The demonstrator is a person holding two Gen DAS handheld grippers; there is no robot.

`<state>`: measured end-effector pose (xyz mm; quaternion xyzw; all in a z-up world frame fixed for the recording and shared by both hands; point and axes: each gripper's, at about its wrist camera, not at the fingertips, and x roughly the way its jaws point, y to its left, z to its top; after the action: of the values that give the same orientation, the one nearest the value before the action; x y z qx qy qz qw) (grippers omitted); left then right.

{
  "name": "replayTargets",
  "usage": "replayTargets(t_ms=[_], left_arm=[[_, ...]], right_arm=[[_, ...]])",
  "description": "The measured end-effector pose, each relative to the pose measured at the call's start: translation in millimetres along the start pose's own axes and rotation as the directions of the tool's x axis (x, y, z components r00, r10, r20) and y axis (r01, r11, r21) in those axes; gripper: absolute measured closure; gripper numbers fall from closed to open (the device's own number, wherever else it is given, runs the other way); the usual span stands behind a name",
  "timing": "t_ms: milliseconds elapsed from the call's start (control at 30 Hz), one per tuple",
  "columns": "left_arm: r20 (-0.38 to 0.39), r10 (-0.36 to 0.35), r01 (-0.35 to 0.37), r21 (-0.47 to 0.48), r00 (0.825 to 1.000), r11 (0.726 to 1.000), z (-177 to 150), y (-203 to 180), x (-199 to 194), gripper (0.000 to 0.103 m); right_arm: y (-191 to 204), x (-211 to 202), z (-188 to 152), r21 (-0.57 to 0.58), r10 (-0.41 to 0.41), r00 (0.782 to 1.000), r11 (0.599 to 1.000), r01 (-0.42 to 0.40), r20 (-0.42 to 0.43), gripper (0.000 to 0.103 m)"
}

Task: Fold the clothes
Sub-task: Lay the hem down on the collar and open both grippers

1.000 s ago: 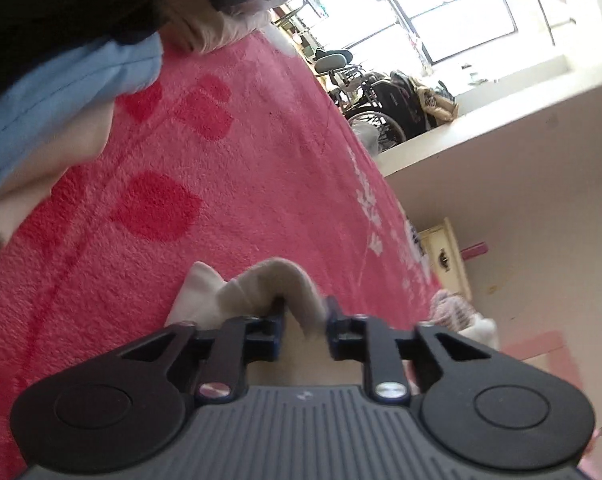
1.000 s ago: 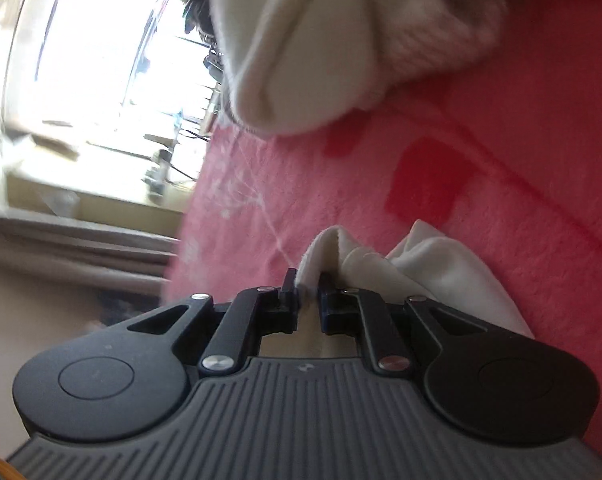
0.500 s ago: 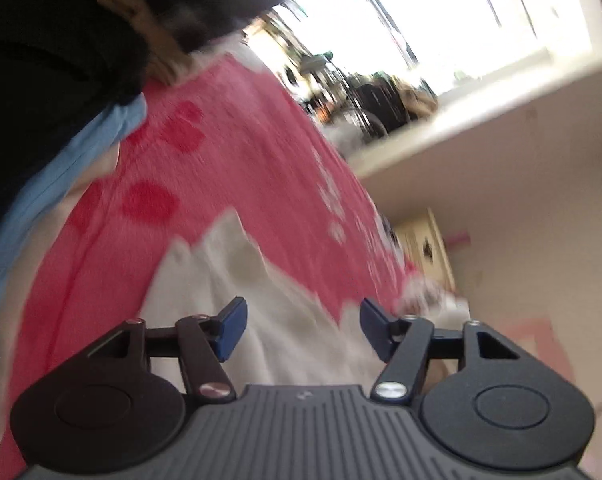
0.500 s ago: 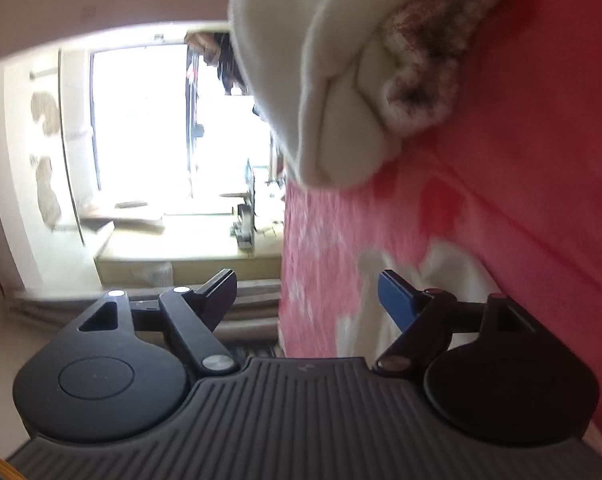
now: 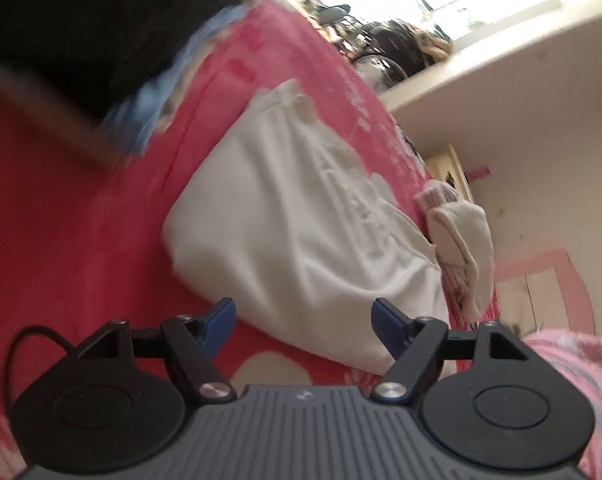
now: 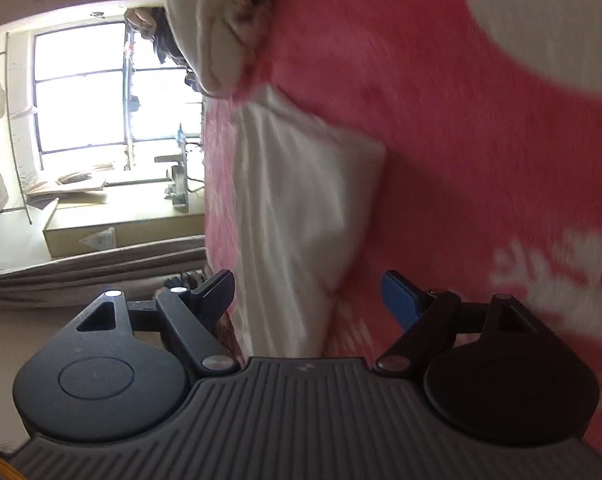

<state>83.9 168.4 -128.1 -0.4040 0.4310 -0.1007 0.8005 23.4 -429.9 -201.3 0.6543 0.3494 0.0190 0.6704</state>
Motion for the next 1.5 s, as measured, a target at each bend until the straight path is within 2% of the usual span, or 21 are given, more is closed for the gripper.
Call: replayTargets(t_ms=[100,167,233,300,333,367,400,433,467,500,567,767,900,1033,1133,1267,1333,1367,1433,1500], left_arm=[[0.053,-0.006,0.012,-0.116,0.999,0.993,-0.5,20.6,15.4,0.027],[0.102,-0.008,0.028,-0.193,0.995,0.981,1.3,34.0,25.7,0.028],[0.148,-0.016,0.049,-0.228,0.989,0.972,2.9,39.6,33.4,0.028],[0.19,-0.021,0.067,-0.237,0.982,0.969,4.4,41.0,39.6,0.028],[0.206,-0.018,0.065,-0.227,0.978,0.972,4.9,39.3,41.8,0.03],[0.218,-0.012,0.062,-0.224,0.976,0.973,6.1,38.6,44.0,0.038],[0.223,-0.005,0.057,-0.23,0.975,0.971,8.1,38.9,46.1,0.043],[0.228,0.003,0.053,-0.236,0.974,0.97,10.0,39.3,48.2,0.057],[0.234,0.01,0.048,-0.241,0.972,0.969,12.0,39.7,50.4,0.077],[0.235,0.011,0.05,-0.251,0.972,0.967,13.7,40.5,52.2,0.084],[0.242,-0.002,0.073,-0.284,0.97,0.956,16.2,42.3,51.8,0.086],[0.278,-0.058,0.108,-0.169,0.959,0.98,8.8,10.5,16.0,0.088],[0.256,-0.076,0.115,-0.14,0.964,0.983,-5.5,0.3,-13.4,0.088],[0.204,-0.07,0.091,-0.098,0.976,0.991,-37.2,5.0,-52.5,0.088],[0.151,-0.018,0.031,-0.087,0.988,0.996,-73.1,15.4,-90.9,0.088],[0.088,0.045,-0.036,-0.103,0.995,0.994,-120.8,39.5,-143.1,0.088],[0.045,0.079,-0.074,-0.108,0.996,0.991,-136.8,54.2,-148.8,0.087],[0.025,0.102,-0.1,-0.097,0.994,0.99,-142.4,61.2,-146.4,0.085],[-0.007,0.172,-0.172,-0.041,0.985,0.984,-147.3,69.7,-138.2,0.081],[0.0,0.18,-0.18,0.026,0.984,0.983,-146.0,68.8,-142.6,0.078]], right_arm=[[5.7,12.5,-1.1,-0.051,-0.032,0.999,0.998,0.034,0.036,0.023],[10.7,18.9,5.7,-0.073,-0.019,0.997,0.997,0.025,0.075,0.024],[15.5,26.9,16.2,-0.104,-0.014,0.993,0.994,0.026,0.117,0.024],[14.2,34.5,25.1,-0.097,-0.005,0.988,0.995,0.02,0.155,0.033],[13.6,37.2,30.7,-0.086,-0.001,0.985,0.996,0.016,0.171,0.04],[12.7,39.0,35.6,-0.074,0.001,0.983,0.997,0.013,0.186,0.052],[10.1,40.6,37.0,-0.065,0.003,0.98,0.998,0.01,0.2,0.058],[6.0,41.9,37.9,-0.058,0.003,0.978,0.998,0.009,0.207,0.07],[2.0,41.3,42.1,-0.051,0.004,0.978,0.999,0.007,0.21,0.083],[0.9,42.3,46.7,-0.042,0.005,0.977,0.999,0.004,0.212,0.086],[2.1,44.5,46.4,-0.03,0.005,0.975,1.0,0.001,0.224,0.092],[26.9,26.1,35.5,-0.078,0.04,0.954,0.997,-0.017,0.297,0.097],[29.3,-6.3,27.6,-0.087,0.058,0.945,0.996,-0.032,0.321,0.098],[15.3,-58.8,5.3,-0.081,0.039,0.954,0.997,-0.015,0.298,0.098],[-4.4,-106.7,-22.4,-0.054,0.001,0.962,0.998,0.014,0.272,0.098],[-40.3,-161.3,-62.6,0.04,-0.075,0.97,0.997,0.068,0.232,0.098],[-57.1,-177.6,-76.9,0.085,-0.133,0.968,0.989,0.117,0.214,0.098],[-64.8,-180.5,-80.1,0.104,-0.15,0.967,0.986,0.13,0.207,0.094],[-69.5,-183.9,-82.8,0.102,-0.146,0.968,0.987,0.127,0.206,0.093],[-63.6,-181.2,-79.5,0.108,-0.183,0.962,0.981,0.164,0.202,0.089]])
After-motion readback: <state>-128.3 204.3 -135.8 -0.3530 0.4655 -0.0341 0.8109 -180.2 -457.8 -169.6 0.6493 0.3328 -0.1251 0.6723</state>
